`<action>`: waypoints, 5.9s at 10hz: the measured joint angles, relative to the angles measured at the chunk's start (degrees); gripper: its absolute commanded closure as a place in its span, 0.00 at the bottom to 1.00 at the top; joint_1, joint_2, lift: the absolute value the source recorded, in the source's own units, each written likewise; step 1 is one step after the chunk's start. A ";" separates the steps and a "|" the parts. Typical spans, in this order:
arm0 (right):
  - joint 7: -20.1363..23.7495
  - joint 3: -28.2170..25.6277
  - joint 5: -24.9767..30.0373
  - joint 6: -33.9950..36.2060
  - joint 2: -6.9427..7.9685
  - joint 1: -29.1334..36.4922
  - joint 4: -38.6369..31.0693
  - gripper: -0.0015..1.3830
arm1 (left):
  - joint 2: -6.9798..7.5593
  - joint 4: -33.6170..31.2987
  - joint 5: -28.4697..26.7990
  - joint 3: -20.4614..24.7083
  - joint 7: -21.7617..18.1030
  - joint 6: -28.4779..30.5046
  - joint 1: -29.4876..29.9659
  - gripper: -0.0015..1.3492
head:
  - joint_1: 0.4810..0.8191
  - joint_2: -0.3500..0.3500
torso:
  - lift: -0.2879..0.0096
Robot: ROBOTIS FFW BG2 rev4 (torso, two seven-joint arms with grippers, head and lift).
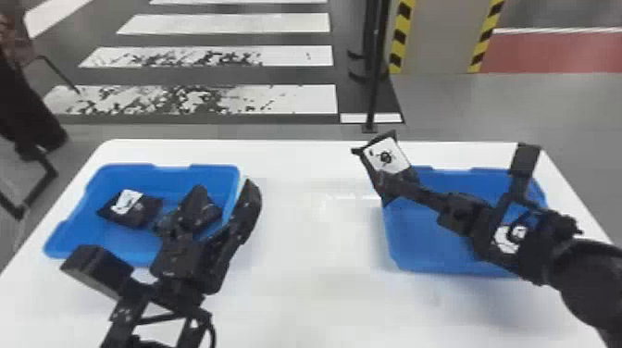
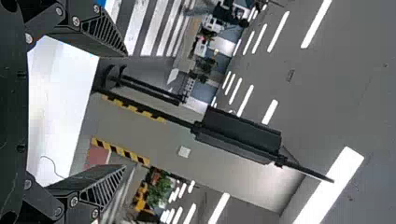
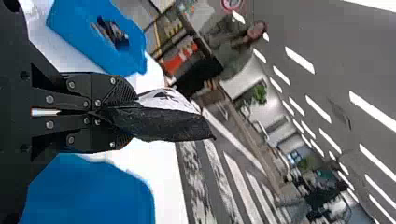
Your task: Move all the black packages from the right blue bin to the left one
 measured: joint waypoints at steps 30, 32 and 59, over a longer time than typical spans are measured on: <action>-0.84 4.16 7.68 0.04 -1.06 1.16 -14.76 0.08 | -1.18 5.02 -25.89 13.82 5.97 7.49 -10.41 0.12 | 0.57 0.89 | 0.38; -8.18 -4.55 20.52 6.24 0.69 8.72 -29.59 0.08 | -1.37 -2.46 -25.59 13.36 5.97 6.20 -6.14 0.12 | 0.51 0.75 | 0.38; -29.27 -4.17 35.63 53.36 0.34 -5.65 -14.22 0.48 | -0.89 -9.75 -24.53 7.40 5.45 0.39 1.92 0.13 | 0.63 0.32 | 0.38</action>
